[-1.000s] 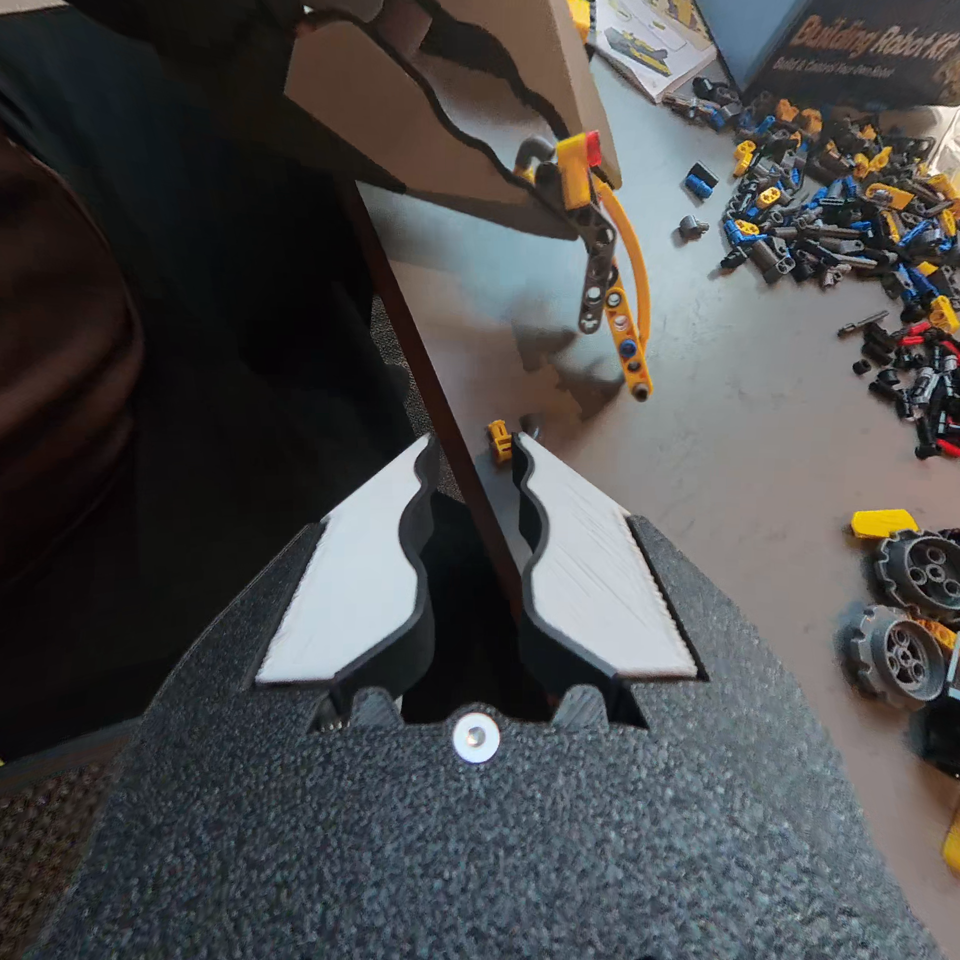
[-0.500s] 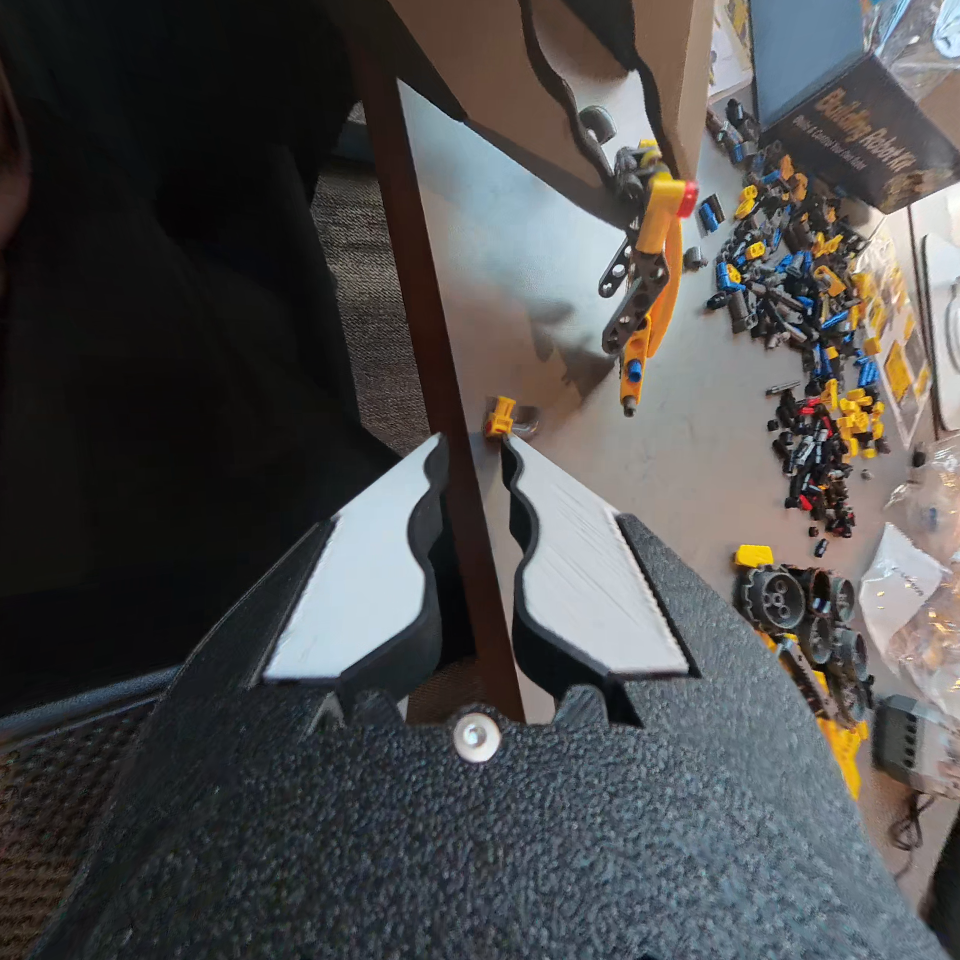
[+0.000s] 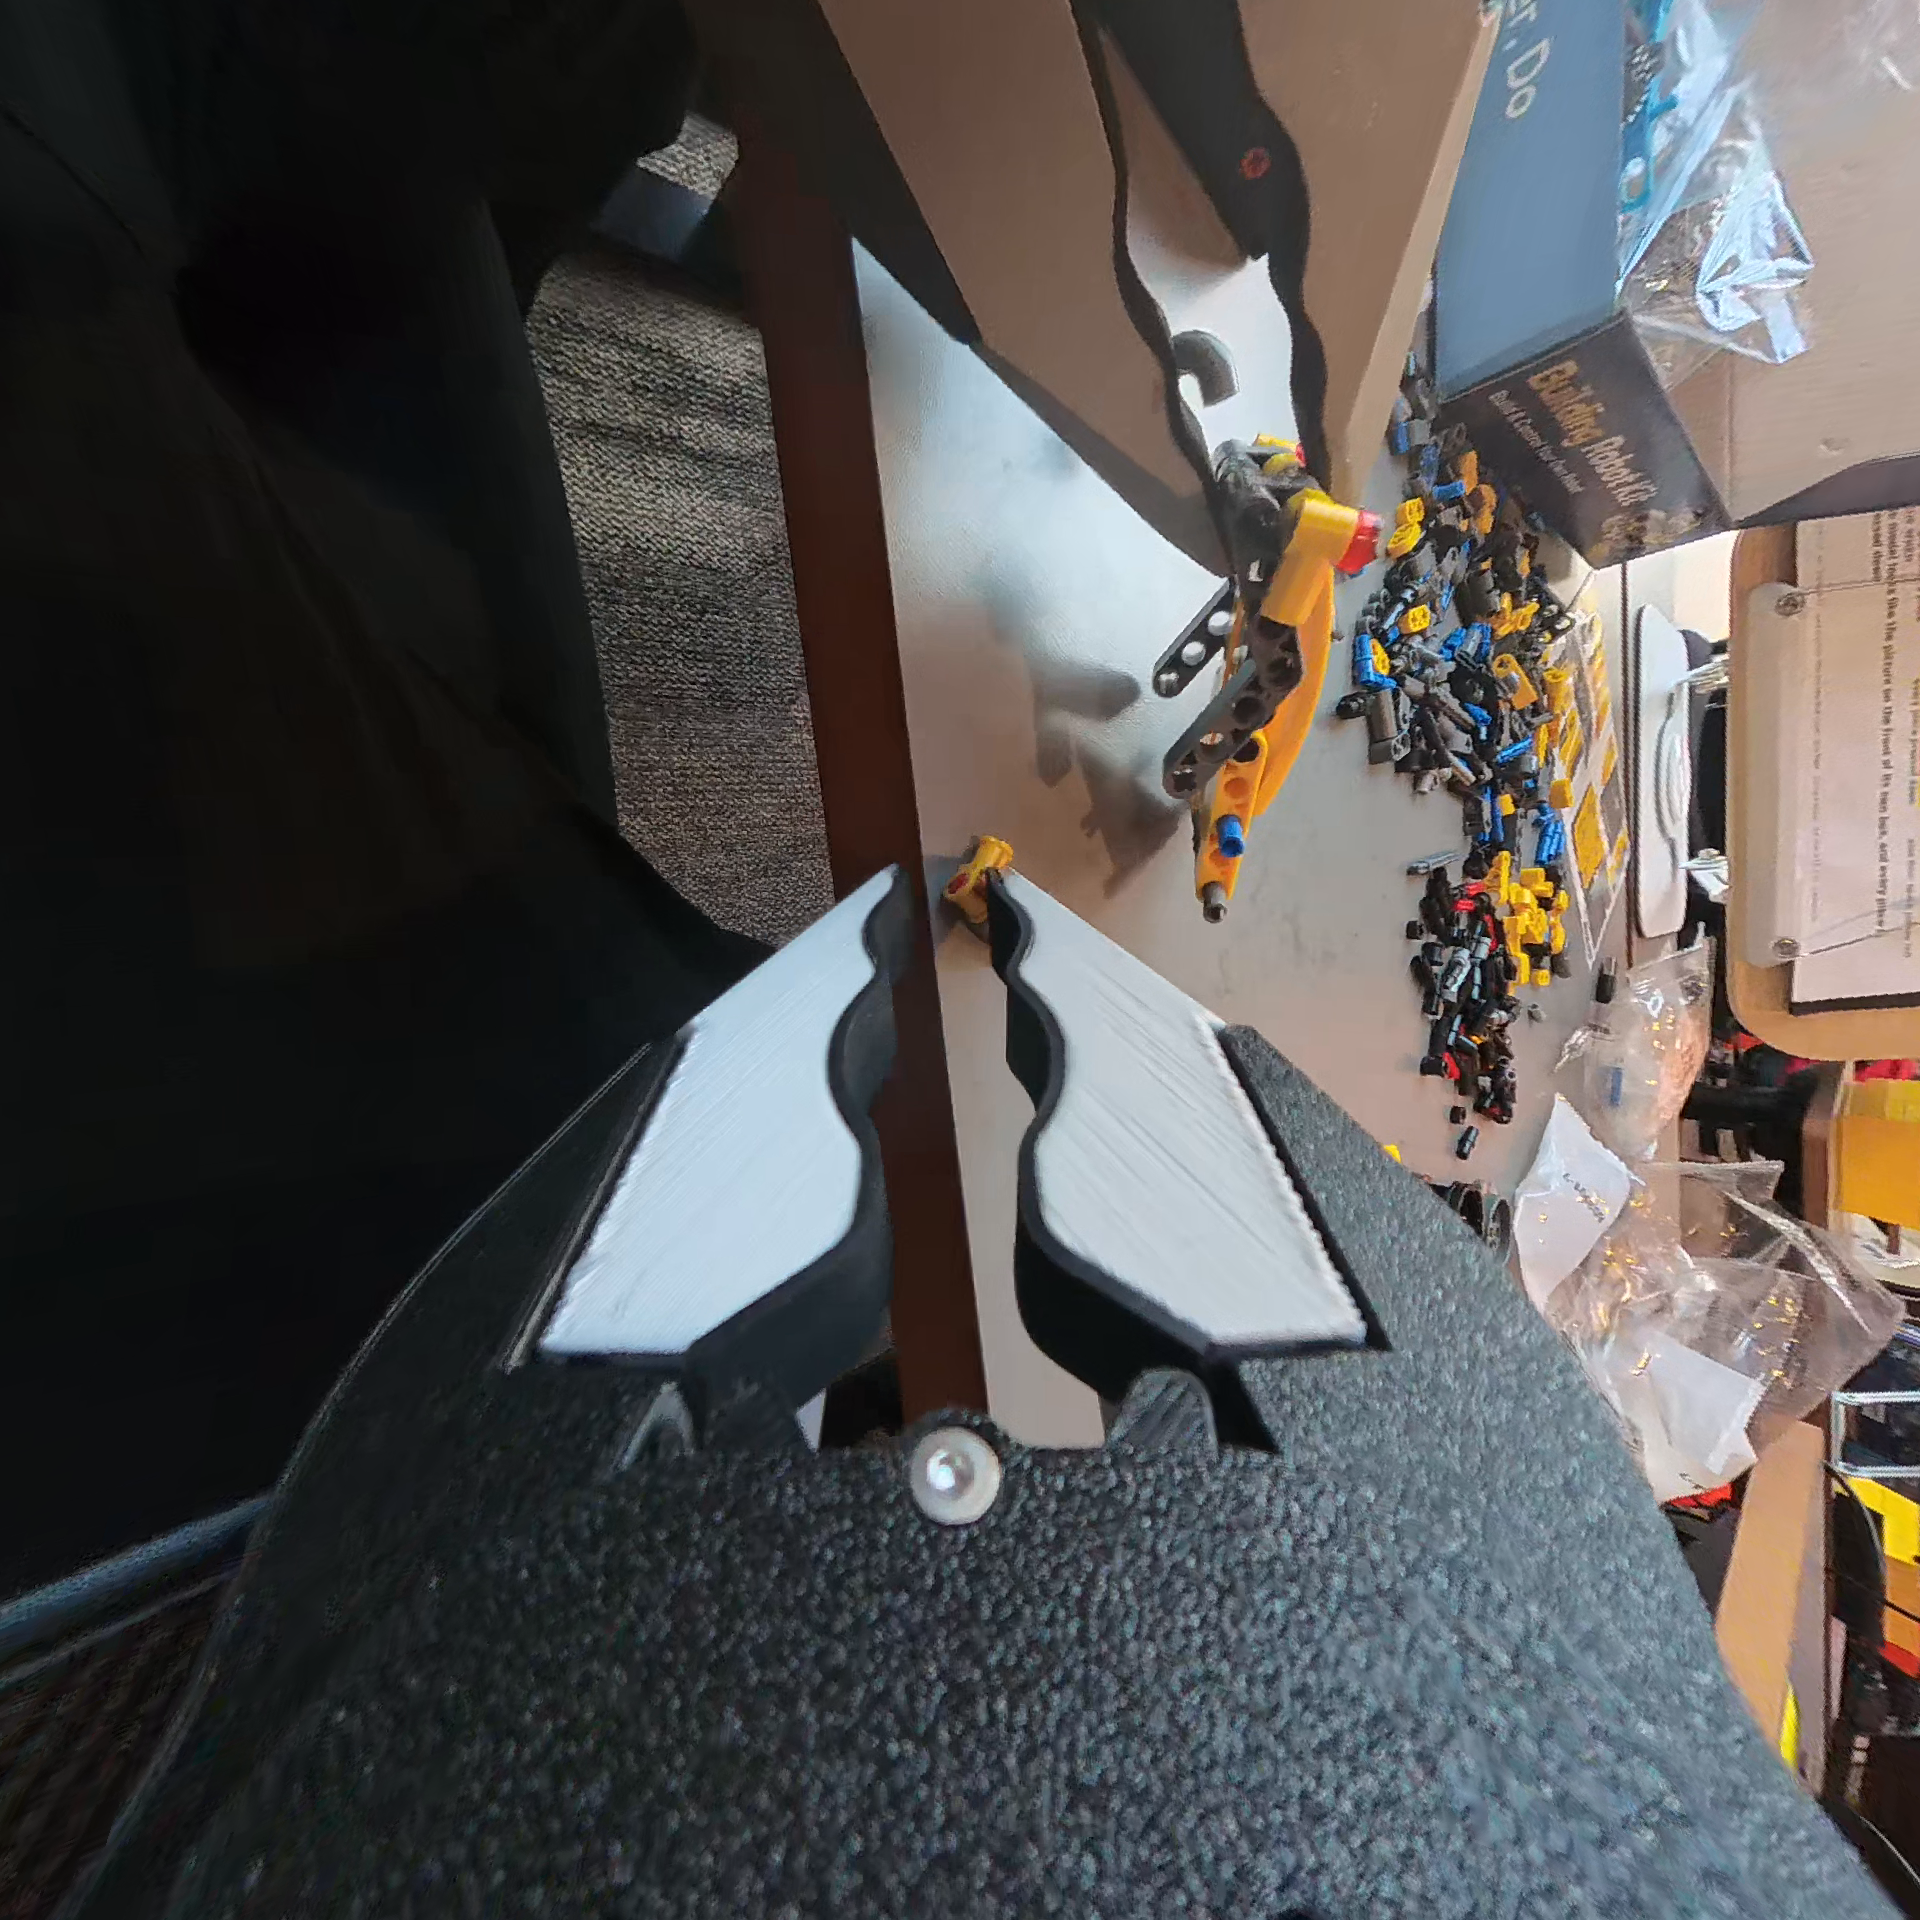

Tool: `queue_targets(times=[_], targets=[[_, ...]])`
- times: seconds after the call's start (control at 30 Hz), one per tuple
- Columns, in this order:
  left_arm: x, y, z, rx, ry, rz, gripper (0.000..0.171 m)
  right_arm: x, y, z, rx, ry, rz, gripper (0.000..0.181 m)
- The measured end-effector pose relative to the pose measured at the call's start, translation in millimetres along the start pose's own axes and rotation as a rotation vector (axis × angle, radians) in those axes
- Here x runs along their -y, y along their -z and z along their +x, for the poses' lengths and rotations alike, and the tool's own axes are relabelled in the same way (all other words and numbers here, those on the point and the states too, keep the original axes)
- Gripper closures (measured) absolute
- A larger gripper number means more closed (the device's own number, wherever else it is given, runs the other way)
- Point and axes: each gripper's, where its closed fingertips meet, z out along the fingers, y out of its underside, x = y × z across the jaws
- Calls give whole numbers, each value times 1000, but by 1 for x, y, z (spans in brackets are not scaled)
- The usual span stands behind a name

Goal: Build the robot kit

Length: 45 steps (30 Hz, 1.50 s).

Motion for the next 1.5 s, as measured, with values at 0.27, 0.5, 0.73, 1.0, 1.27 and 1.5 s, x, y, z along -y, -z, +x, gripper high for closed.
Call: queue_targets(times=[0.27, 0.5, 0.73, 1.0, 1.27, 1.5], targets=[[0, 1, 5, -5, 3, 7, 159, 0, 0, 2, -49, 40, -2, 159], [2, 2, 6, 0, -2, 11, 159, 6, 0, -3, -52, 75, 13, 170], [3, 2, 8, 3, -3, 12, 159, 16, 8, 2, -67, -31, 81, 170], [-5, -1, 24, -23, -115, -26, 156, 23, 22, 25, 42, -416, 275, 170], [-4, -3, 24, -93, -2, -53, 151, 16, 24, 26, 97, -544, 313, 170], [7, 9, 39, -223, -8, -46, 152, 6, 14, 20, 99, -533, 248, 170]])
